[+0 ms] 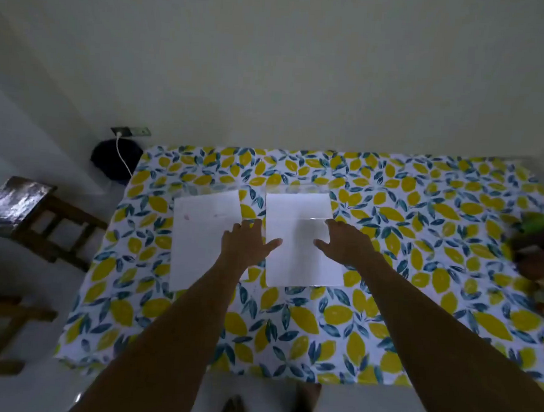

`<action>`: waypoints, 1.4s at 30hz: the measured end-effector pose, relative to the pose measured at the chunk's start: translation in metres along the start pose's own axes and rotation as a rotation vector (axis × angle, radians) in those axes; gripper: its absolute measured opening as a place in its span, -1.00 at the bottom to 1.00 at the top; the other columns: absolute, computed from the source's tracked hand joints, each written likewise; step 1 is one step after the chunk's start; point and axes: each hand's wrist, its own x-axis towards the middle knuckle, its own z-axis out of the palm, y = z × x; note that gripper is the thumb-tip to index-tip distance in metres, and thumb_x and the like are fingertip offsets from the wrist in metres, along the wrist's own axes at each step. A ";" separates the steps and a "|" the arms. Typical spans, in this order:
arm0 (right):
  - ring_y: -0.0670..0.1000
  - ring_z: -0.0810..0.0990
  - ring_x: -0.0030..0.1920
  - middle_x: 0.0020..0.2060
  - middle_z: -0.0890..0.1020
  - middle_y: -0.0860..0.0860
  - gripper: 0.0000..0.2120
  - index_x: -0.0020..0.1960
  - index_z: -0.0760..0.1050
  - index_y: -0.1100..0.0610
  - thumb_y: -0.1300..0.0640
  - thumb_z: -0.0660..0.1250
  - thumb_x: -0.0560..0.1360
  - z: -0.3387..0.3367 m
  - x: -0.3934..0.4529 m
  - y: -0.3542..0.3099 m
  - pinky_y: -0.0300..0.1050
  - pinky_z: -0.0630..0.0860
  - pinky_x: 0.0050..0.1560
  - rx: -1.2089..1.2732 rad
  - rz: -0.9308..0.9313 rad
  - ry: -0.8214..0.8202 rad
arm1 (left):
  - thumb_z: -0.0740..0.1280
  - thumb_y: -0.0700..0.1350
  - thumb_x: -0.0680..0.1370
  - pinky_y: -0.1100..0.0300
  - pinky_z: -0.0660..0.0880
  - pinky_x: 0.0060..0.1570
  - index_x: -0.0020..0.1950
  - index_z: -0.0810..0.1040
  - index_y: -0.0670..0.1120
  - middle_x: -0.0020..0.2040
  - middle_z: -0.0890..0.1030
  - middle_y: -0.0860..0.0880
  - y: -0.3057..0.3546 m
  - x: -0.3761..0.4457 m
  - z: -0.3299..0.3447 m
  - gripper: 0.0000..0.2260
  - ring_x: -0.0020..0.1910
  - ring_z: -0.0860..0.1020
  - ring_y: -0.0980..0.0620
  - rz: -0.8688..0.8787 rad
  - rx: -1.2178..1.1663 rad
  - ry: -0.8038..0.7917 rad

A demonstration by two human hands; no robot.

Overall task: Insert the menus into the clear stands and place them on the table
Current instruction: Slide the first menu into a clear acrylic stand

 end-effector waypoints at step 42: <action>0.14 0.58 0.15 0.17 0.63 0.14 -0.74 0.28 0.54 0.13 0.22 0.26 0.61 0.021 -0.159 0.017 0.03 0.52 0.16 0.705 0.020 0.511 | 0.36 0.27 0.48 0.14 0.48 0.05 0.04 0.69 -0.10 -0.03 0.71 -0.06 -0.004 -0.127 -0.012 -0.56 0.00 0.64 -0.03 -0.012 -0.678 0.360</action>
